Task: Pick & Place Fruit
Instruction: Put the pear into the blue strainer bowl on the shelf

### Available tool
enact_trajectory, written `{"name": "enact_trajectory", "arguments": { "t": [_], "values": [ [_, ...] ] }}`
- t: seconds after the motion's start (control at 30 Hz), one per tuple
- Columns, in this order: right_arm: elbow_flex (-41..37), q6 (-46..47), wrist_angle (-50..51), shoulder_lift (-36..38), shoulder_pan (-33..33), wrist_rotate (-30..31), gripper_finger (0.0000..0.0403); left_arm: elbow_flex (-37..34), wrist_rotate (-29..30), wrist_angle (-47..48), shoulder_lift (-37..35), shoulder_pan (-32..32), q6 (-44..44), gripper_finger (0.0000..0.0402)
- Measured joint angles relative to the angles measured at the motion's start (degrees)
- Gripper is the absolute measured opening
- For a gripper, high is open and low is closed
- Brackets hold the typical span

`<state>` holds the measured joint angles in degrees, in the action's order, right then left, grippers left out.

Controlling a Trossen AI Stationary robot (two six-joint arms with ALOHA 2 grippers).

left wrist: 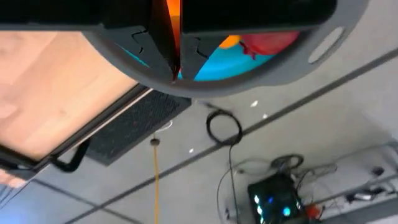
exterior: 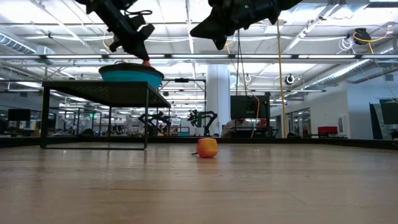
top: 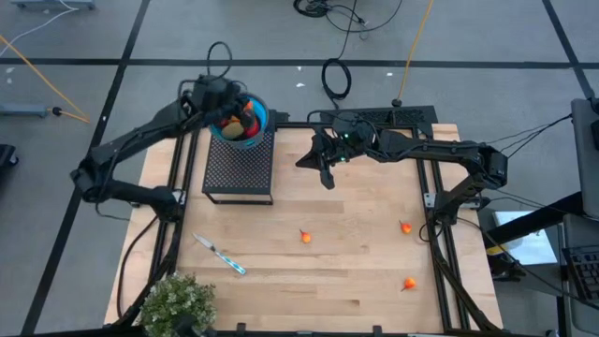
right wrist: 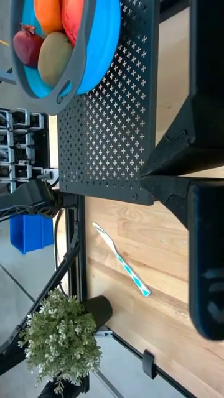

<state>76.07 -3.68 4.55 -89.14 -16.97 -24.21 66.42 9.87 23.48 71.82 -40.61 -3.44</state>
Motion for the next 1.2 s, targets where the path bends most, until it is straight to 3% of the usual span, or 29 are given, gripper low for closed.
{"name": "enact_trajectory", "arguments": {
  "t": [0.3, 0.87, 1.2],
  "values": [
    [0.00, 0.00, 0.03, 0.00, -0.37, 0.09, 0.0001, 6.06, -4.18, 5.29, 8.16, -2.51, -1.90, 0.0000],
    [0.00, 0.01, 0.03, 0.00, -1.44, -0.04, 0.0000, 6.06, -0.86, 7.79, 8.93, -3.66, -21.37, 0.0000],
    [0.00, 0.02, 0.05, 0.00, -1.44, -0.07, 0.0000, 6.04, -0.39, 6.73, 11.24, -3.78, -23.33, 0.0000]
  ]
}}
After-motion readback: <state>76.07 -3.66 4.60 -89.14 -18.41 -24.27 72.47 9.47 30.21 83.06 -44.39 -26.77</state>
